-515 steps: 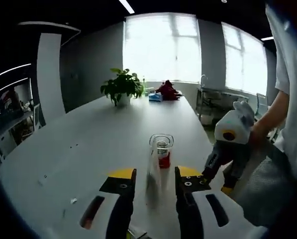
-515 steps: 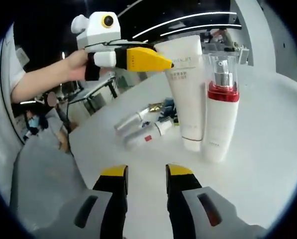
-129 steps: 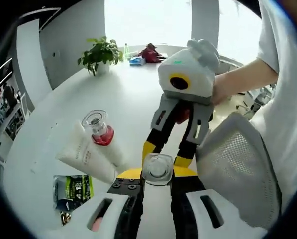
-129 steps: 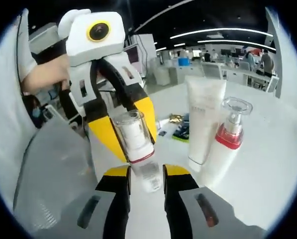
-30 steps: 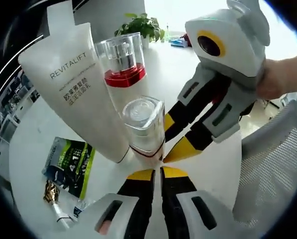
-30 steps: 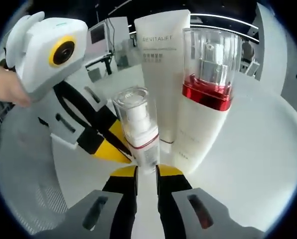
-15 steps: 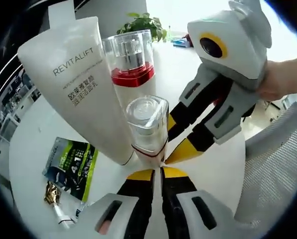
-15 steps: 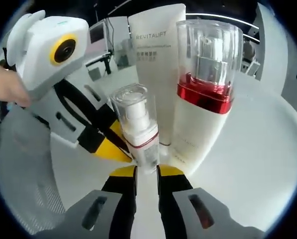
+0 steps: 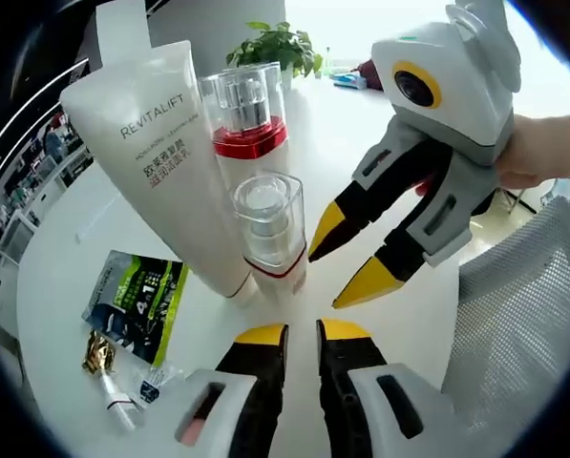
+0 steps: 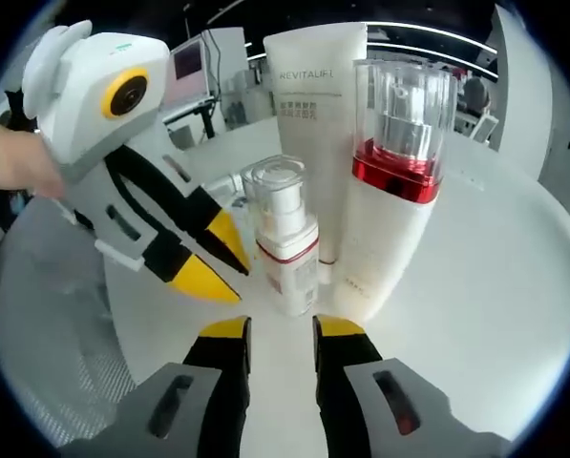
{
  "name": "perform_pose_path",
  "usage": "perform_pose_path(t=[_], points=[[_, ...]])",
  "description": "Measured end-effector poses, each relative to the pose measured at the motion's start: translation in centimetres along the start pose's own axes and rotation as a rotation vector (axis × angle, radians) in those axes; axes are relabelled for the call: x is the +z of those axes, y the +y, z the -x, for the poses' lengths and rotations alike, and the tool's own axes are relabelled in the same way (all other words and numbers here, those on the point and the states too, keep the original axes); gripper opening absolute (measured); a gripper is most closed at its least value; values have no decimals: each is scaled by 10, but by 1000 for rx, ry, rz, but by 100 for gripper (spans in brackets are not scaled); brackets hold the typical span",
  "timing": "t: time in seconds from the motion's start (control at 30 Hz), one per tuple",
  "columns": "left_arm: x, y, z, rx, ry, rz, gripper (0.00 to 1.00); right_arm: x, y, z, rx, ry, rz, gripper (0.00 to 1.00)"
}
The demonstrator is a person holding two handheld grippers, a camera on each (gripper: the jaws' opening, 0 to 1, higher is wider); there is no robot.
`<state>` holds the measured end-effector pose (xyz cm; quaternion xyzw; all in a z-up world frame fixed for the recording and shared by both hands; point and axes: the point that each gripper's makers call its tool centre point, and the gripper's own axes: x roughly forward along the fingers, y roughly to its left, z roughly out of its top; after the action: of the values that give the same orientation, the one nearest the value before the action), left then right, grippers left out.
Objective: Arrange the skincare products in the storage area until every visible bottle or jar stands upright without overlapping.
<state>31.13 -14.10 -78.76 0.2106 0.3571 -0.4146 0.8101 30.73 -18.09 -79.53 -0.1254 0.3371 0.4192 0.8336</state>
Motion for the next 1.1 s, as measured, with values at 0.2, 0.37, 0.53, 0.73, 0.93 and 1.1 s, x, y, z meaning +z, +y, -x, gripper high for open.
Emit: perform_pose_path(t=[0.2, 0.37, 0.53, 0.73, 0.93, 1.1], points=[[-5, -5, 15, 2, -15, 44, 22, -1, 14, 6, 10, 4, 8, 33], [-10, -7, 28, 6, -29, 88, 23, 1, 25, 14, 19, 6, 13, 36], [-17, -5, 42, 9, -47, 142, 31, 2, 34, 19, 19, -1, 9, 39], [-27, 1, 61, 31, -63, 191, 39, 0, 46, 25, 27, -2, 6, 44], [-41, 6, 78, 64, -67, 248, 49, -2, 55, 34, 28, -9, -3, 48], [-43, 1, 94, 68, -115, 319, 53, 1, 60, 44, 27, -25, -3, 50]])
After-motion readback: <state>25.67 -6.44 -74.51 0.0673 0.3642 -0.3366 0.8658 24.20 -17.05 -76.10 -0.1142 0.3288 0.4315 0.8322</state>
